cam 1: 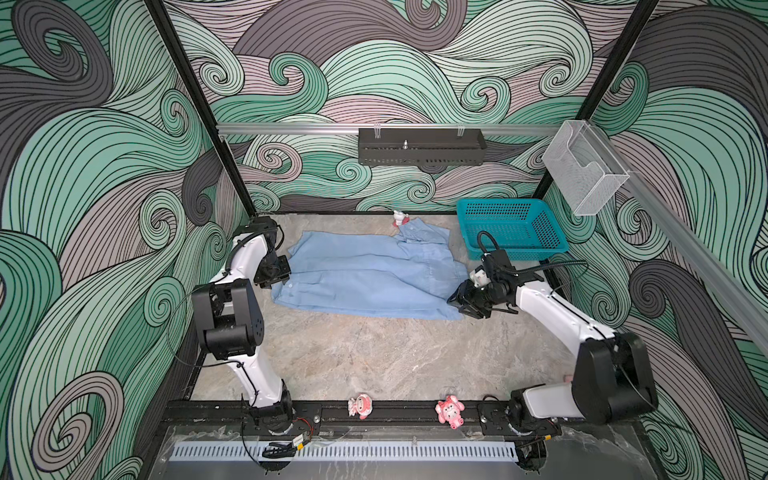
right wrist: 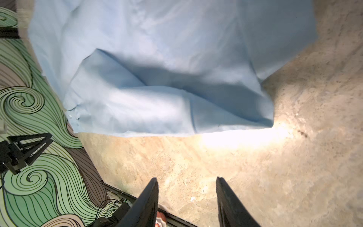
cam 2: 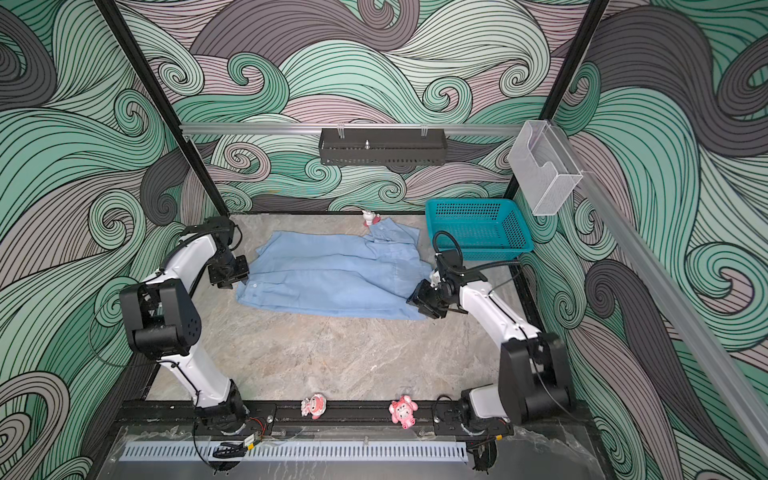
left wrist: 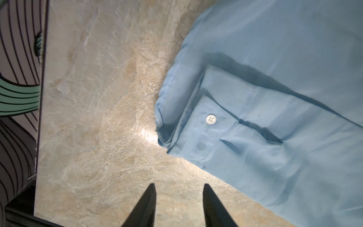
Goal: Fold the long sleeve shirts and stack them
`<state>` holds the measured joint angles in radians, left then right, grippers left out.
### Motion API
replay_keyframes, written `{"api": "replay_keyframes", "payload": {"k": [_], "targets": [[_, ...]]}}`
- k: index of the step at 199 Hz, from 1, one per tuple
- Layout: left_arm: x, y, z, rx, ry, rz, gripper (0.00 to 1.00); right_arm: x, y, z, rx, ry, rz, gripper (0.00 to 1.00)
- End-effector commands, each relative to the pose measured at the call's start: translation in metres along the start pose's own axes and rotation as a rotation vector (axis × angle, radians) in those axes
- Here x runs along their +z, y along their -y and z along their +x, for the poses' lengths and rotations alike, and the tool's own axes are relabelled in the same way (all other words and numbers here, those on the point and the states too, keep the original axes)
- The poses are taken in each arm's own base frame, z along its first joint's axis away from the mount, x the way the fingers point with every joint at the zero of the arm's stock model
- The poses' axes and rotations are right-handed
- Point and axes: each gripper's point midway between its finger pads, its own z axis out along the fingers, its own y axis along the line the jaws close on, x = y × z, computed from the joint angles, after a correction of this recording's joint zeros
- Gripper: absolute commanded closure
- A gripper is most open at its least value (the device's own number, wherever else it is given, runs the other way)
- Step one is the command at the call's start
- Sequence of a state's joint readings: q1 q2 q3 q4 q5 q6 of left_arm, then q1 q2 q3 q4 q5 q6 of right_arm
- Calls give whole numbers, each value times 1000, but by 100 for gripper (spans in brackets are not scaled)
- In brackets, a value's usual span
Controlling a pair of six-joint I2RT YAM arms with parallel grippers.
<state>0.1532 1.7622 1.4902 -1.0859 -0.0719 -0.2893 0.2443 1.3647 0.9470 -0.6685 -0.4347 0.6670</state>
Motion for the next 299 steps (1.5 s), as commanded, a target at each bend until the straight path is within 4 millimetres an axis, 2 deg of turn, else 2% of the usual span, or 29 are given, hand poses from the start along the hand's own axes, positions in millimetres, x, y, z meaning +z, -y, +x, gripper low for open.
{"api": "replay_keyframes", "payload": {"k": [1,20,46,67,83,98,137,160,179,196,211,225,239,260,277,299], "targets": [[-28,35,-3,28,43,150,55,-2,-2,-1,-66,9,92,50],[-11,76,-1,70,-29,247,56,22,-15,-15,-95,-28,125,51],[27,119,4,77,-184,336,59,62,-28,-37,-144,-74,198,52],[54,138,10,57,-269,374,59,91,-27,-45,-174,-115,262,52],[71,132,21,40,-333,322,60,107,-22,-42,-189,-167,301,53],[81,113,37,21,-397,240,61,114,-14,-33,-205,-205,336,53],[98,58,94,-93,-543,153,62,112,14,12,-229,-296,380,54],[93,37,123,-151,-556,164,62,106,21,44,-252,-344,371,54],[80,33,138,-176,-544,196,62,100,24,67,-282,-377,364,54],[66,31,143,-195,-517,227,63,91,22,76,-289,-383,334,54],[46,34,134,-201,-464,272,62,76,8,68,-321,-323,298,54],[19,40,111,-193,-369,326,59,54,-14,48,-344,-219,259,52],[-14,47,79,-177,-247,371,57,28,-36,17,-351,-91,218,50],[-54,50,27,-163,-69,390,53,-5,-48,-44,-289,81,204,47],[-64,55,-8,-171,0,411,52,-15,-49,-91,-223,141,206,44],[-59,63,-40,-198,-24,445,53,-4,-50,-135,-170,136,209,43]]}}
